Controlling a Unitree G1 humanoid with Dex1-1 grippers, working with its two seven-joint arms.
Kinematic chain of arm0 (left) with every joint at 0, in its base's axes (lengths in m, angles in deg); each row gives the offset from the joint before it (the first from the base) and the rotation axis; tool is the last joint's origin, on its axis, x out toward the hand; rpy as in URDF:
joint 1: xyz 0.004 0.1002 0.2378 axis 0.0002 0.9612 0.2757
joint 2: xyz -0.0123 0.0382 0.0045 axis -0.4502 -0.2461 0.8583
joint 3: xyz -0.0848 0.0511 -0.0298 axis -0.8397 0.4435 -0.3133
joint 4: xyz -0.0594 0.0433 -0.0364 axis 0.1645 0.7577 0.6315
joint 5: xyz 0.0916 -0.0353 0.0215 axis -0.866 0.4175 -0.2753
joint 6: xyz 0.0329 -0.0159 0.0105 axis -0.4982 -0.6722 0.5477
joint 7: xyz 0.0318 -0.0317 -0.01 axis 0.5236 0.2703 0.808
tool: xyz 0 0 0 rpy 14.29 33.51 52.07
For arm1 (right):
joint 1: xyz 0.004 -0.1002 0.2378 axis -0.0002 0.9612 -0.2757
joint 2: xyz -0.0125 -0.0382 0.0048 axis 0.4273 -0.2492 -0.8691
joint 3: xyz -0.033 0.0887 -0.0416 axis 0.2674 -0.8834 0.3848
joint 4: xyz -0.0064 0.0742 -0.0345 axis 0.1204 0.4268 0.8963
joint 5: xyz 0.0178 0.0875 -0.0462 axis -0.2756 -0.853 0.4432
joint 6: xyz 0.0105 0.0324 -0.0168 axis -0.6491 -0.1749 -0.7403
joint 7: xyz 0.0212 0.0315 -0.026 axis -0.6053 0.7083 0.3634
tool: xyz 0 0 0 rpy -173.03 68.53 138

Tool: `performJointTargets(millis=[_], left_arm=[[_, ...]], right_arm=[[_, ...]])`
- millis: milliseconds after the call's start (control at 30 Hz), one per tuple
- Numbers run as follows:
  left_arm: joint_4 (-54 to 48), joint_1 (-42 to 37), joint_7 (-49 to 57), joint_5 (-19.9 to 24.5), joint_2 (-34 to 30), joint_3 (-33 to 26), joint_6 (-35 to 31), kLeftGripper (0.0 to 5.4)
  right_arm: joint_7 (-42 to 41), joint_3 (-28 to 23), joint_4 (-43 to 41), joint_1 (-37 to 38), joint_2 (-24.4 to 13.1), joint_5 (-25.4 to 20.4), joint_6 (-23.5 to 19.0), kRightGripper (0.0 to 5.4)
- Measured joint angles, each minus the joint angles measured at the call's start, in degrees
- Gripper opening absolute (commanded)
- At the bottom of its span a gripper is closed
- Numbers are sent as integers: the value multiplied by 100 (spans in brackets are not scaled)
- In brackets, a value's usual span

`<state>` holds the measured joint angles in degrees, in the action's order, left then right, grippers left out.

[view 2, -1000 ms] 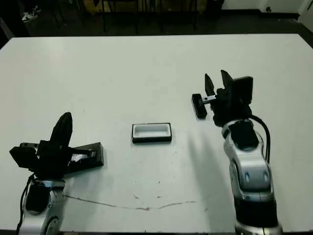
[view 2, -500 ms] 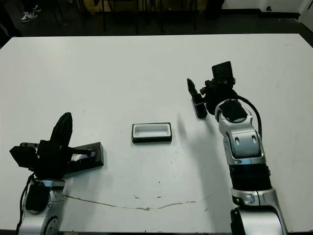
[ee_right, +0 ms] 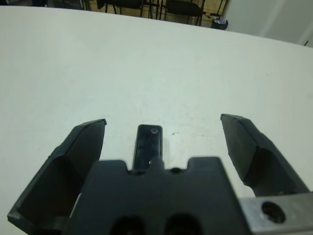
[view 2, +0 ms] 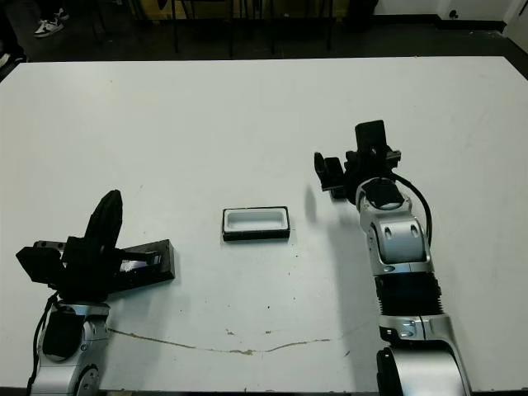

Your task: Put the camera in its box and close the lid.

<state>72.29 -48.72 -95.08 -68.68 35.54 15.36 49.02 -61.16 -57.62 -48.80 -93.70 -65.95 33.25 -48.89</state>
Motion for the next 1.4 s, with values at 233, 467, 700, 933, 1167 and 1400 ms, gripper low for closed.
performJointTargets(millis=[233,467,700,933,1167,1400], left_arm=[[8,4,-30,11,0,-4,3,0],[6,7,-31,24,0,-5,1,0],[8,7,-32,27,1,-5,3,0],[29,6,-67,42,0,-5,18,0],[35,9,-68,22,0,-5,43,0],[67,11,-70,16,1,-5,124,0]], right_arm=[[122,33,50,56,46,138,-66,539],[250,-45,72,346,302,69,-113,539],[258,-51,88,517,327,40,55,539],[440,-198,68,695,568,-60,282,518],[855,-213,67,806,752,67,615,400],[905,-120,41,846,736,181,679,271]])
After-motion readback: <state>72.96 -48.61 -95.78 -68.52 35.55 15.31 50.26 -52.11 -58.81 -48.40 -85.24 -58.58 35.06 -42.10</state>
